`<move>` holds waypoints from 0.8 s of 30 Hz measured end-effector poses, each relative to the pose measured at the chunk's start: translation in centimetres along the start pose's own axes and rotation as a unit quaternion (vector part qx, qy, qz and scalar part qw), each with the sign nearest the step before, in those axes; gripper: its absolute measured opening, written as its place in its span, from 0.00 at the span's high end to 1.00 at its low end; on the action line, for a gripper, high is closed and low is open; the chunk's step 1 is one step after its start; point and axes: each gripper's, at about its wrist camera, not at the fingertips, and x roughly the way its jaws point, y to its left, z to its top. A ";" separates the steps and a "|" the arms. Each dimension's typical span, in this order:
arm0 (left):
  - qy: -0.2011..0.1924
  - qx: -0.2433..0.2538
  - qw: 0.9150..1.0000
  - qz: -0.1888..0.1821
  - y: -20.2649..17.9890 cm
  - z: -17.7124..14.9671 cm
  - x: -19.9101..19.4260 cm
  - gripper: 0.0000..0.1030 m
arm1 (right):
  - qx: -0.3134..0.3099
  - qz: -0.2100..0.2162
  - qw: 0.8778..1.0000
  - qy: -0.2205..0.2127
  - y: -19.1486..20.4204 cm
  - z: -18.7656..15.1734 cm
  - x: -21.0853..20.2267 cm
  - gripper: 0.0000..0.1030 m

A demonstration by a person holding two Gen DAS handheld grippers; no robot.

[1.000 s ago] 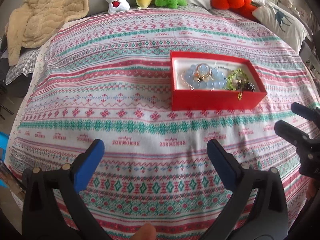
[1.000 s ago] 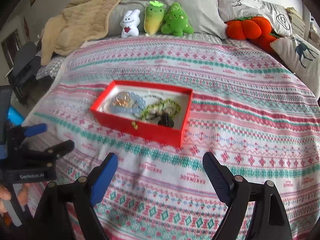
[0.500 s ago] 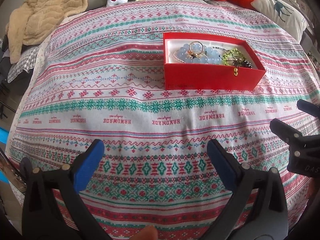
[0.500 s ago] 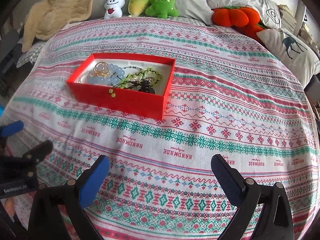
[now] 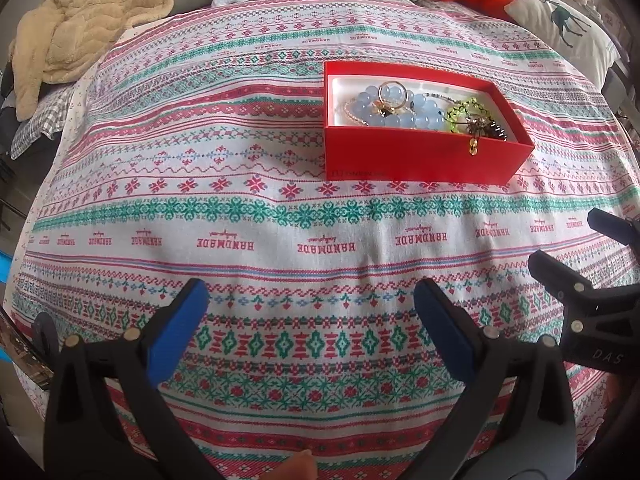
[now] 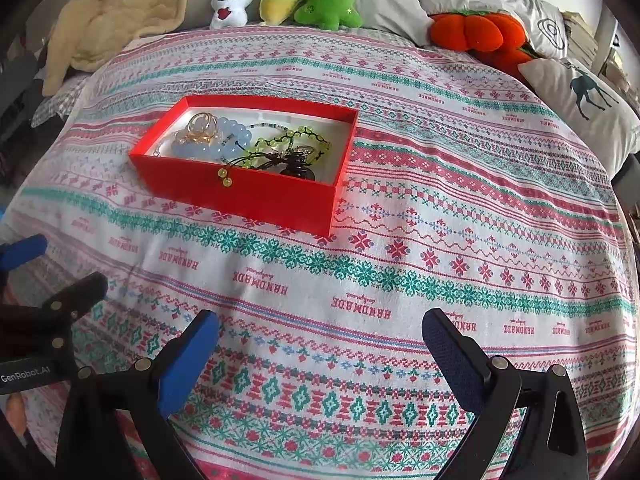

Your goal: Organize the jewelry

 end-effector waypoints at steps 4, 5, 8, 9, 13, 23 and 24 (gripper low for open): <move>0.001 0.000 1.000 0.000 0.0 0.0 0.0 0.01 | 0.002 0.002 1.000 0.001 -0.1 0.0 0.1 0.01; 0.001 0.000 1.000 -0.001 0.0 0.0 0.0 0.01 | 0.002 0.002 1.000 0.001 -0.1 0.0 0.1 0.01; 0.000 0.000 1.000 -0.002 0.1 0.1 0.0 0.01 | 0.001 0.002 1.000 0.002 -0.1 0.0 0.1 0.01; 0.000 0.000 1.000 -0.002 0.1 0.0 0.0 0.01 | 0.002 0.003 1.000 0.002 -0.1 0.0 0.1 0.01; 0.000 0.000 1.000 -0.003 0.1 0.0 0.1 0.01 | 0.002 0.003 1.000 0.002 -0.1 -0.1 0.1 0.01; 0.002 0.000 1.000 -0.004 -0.1 0.1 0.1 0.01 | 0.006 0.008 1.000 0.005 -0.2 -0.1 0.2 0.01; 0.002 0.000 1.000 -0.004 -0.1 0.0 0.1 0.01 | 0.006 0.008 1.000 0.006 -0.2 -0.1 0.2 0.01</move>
